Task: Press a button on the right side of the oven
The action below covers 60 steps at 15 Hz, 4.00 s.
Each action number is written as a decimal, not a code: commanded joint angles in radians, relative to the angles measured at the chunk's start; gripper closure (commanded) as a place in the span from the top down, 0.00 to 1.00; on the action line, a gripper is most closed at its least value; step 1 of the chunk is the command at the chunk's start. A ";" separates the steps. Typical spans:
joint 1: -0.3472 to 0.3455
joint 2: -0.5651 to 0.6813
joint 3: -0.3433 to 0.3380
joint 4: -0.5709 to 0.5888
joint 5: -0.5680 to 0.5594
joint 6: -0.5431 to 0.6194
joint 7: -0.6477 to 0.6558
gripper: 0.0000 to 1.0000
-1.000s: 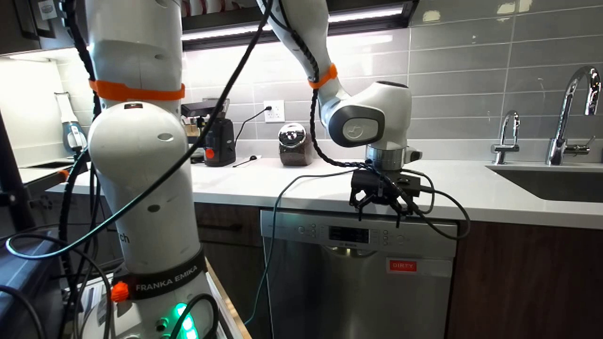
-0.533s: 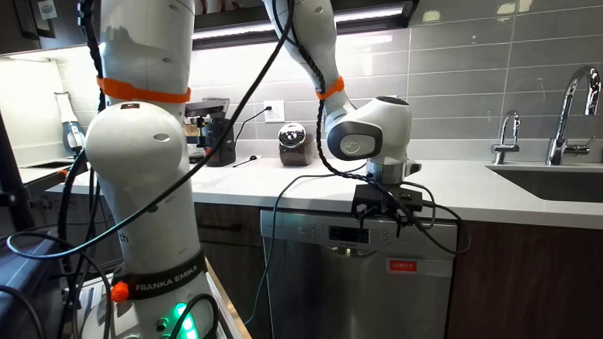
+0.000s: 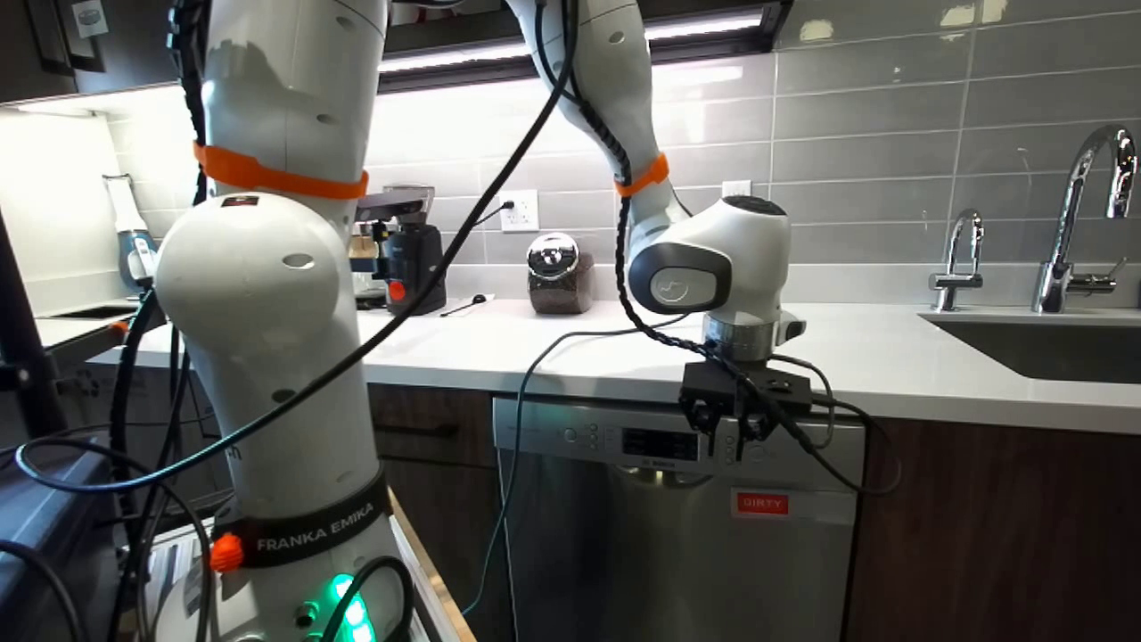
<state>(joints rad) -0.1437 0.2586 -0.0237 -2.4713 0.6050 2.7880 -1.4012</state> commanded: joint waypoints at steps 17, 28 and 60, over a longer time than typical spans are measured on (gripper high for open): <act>-0.074 0.100 0.095 0.087 0.187 0.042 -0.181 0.00; -0.099 0.125 0.128 0.117 0.266 0.044 -0.240 0.00; -0.130 0.151 0.168 0.156 0.377 0.026 -0.333 0.00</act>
<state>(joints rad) -0.2590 0.3900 0.1216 -2.3288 0.9382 2.7956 -1.6922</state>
